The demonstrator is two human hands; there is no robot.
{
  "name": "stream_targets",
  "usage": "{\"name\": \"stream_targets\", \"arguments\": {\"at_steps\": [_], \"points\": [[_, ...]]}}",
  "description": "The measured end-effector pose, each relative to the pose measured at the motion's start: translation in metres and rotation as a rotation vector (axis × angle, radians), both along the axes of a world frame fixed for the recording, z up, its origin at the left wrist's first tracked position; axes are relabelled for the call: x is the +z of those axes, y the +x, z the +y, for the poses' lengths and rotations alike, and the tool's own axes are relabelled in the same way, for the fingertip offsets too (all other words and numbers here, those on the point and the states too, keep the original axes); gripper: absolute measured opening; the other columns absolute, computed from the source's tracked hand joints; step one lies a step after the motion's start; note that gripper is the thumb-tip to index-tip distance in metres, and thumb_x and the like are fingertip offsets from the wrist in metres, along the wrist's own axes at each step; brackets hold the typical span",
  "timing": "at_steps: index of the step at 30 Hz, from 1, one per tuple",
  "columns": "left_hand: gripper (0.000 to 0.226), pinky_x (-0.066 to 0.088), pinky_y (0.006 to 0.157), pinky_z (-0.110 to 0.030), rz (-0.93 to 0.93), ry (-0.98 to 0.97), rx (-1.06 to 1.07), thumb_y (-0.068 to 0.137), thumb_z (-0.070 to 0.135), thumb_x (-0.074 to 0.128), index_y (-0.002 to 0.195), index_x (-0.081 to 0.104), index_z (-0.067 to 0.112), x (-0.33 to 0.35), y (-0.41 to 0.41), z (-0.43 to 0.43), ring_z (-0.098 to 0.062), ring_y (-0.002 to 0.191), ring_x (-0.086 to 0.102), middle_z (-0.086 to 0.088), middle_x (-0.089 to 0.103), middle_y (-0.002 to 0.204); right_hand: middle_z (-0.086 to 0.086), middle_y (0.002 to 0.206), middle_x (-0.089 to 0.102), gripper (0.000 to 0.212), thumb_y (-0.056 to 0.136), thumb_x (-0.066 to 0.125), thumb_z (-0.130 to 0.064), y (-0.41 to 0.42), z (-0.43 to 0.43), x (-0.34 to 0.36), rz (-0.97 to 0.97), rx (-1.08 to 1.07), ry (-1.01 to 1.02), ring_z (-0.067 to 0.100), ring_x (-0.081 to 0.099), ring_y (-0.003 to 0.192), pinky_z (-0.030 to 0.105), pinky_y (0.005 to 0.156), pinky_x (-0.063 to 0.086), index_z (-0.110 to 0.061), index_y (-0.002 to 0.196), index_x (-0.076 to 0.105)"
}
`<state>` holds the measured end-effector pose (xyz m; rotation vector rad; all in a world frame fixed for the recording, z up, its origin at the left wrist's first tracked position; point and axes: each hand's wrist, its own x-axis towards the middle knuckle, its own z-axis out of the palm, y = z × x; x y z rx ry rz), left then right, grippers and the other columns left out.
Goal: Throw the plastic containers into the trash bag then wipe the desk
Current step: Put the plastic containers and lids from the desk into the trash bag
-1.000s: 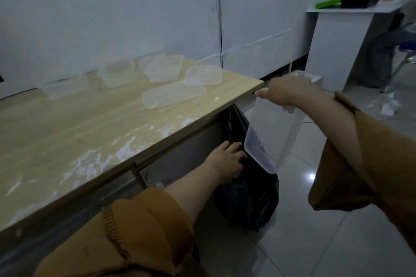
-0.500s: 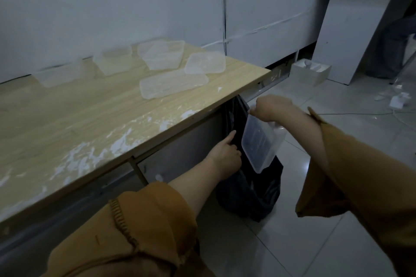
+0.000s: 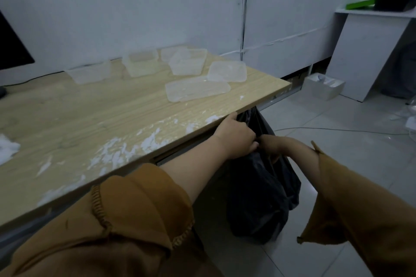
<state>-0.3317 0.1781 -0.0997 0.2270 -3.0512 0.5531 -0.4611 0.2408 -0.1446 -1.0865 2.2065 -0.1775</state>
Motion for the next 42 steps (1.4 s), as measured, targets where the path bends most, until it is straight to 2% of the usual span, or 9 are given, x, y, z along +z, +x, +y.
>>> {"name": "stream_targets", "arguments": {"at_steps": [2, 4, 6, 10, 13, 18, 26, 31, 42], "points": [[0.039, 0.031, 0.084, -0.035, 0.064, 0.018, -0.001, 0.099, 0.037, 0.031, 0.081, 0.060, 0.019, 0.005, 0.006, -0.002, -0.020, 0.074, 0.055, -0.001, 0.061, 0.079, 0.011, 0.091, 0.056, 0.025, 0.098, 0.045, -0.031, 0.000, 0.001, 0.005, 0.119, 0.035, 0.055, 0.025, 0.053, 0.079, 0.032, 0.068, 0.043, -0.010, 0.091, 0.056], [0.037, 0.032, 0.082, -0.036, 0.184, 0.014, -0.012, 0.098, 0.038, 0.034, 0.093, 0.065, 0.018, 0.009, 0.010, -0.002, -0.024, 0.096, 0.055, -0.004, 0.063, 0.096, 0.015, 0.102, 0.058, 0.032, 0.097, 0.045, -0.033, -0.005, -0.001, 0.013, 0.292, -0.060, -0.050, 0.028, 0.058, 0.094, 0.032, 0.076, 0.043, -0.005, 0.101, 0.059], [0.034, 0.033, 0.083, -0.037, 0.304, 0.000, -0.015, 0.095, 0.038, 0.038, 0.101, 0.064, 0.016, 0.017, 0.015, -0.003, -0.027, 0.104, 0.051, -0.006, 0.061, 0.105, 0.018, 0.107, 0.057, 0.026, 0.095, 0.044, -0.027, -0.009, -0.002, 0.028, 0.425, -0.247, -0.232, 0.032, 0.058, 0.106, 0.034, 0.081, 0.044, -0.007, 0.098, 0.059], [0.029, 0.032, 0.090, -0.038, 0.505, 0.030, 0.063, 0.091, 0.037, 0.044, 0.108, 0.059, 0.019, 0.038, 0.029, -0.018, -0.026, 0.111, 0.046, -0.005, 0.056, 0.113, 0.020, 0.131, 0.048, 0.035, 0.094, 0.044, -0.016, -0.010, -0.004, 0.063, 0.571, -0.513, -0.575, 0.037, 0.046, 0.120, 0.044, 0.093, 0.042, -0.004, 0.127, 0.044], [0.034, 0.025, 0.100, -0.038, 0.623, 0.102, 0.171, 0.089, 0.035, 0.048, 0.119, 0.055, 0.021, 0.050, 0.046, -0.038, -0.025, 0.124, 0.038, -0.005, 0.049, 0.125, 0.018, 0.129, 0.046, 0.034, 0.089, 0.046, -0.008, 0.002, -0.017, 0.084, 0.539, -0.461, -0.787, 0.036, 0.043, 0.119, 0.042, 0.089, 0.041, -0.006, 0.123, 0.046], [0.045, 0.019, 0.109, -0.038, 0.693, 0.217, 0.429, 0.090, 0.035, 0.048, 0.132, 0.042, 0.021, 0.051, 0.080, -0.077, -0.026, 0.137, 0.022, -0.008, 0.036, 0.138, 0.016, 0.115, 0.052, 0.029, 0.086, 0.051, -0.011, 0.053, -0.061, 0.090, 0.592, -0.165, -0.944, 0.033, 0.046, 0.111, 0.042, 0.086, 0.041, -0.008, 0.115, 0.052], [0.048, 0.013, 0.116, -0.037, 0.774, 0.412, 0.707, 0.092, 0.032, 0.049, 0.136, 0.039, 0.018, 0.020, 0.134, -0.133, -0.029, 0.142, 0.013, -0.011, 0.034, 0.140, 0.009, 0.117, 0.052, 0.033, 0.088, 0.054, -0.020, 0.143, -0.149, 0.069, 0.555, 0.180, -0.964, 0.028, 0.047, 0.113, 0.037, 0.085, 0.041, -0.013, 0.120, 0.052], [0.045, 0.013, 0.116, -0.034, 0.881, 0.481, 0.814, 0.092, 0.029, 0.049, 0.135, 0.040, 0.017, 0.023, 0.140, -0.175, -0.026, 0.142, 0.015, -0.011, 0.034, 0.140, 0.006, 0.121, 0.051, 0.035, 0.089, 0.049, -0.023, 0.159, -0.199, 0.065, 0.709, 0.348, -0.895, 0.026, 0.046, 0.114, 0.035, 0.086, 0.038, -0.017, 0.123, 0.049], [0.046, 0.009, 0.118, -0.042, 0.868, 0.387, 0.904, 0.095, 0.028, 0.043, 0.139, 0.032, 0.017, 0.020, 0.129, -0.274, -0.026, 0.146, -0.001, -0.006, 0.023, 0.150, 0.007, 0.123, 0.049, 0.030, 0.093, 0.040, -0.018, 0.146, -0.286, 0.068, 0.840, 0.228, -0.794, 0.027, 0.043, 0.115, 0.037, 0.091, 0.034, -0.014, 0.122, 0.046]]}}
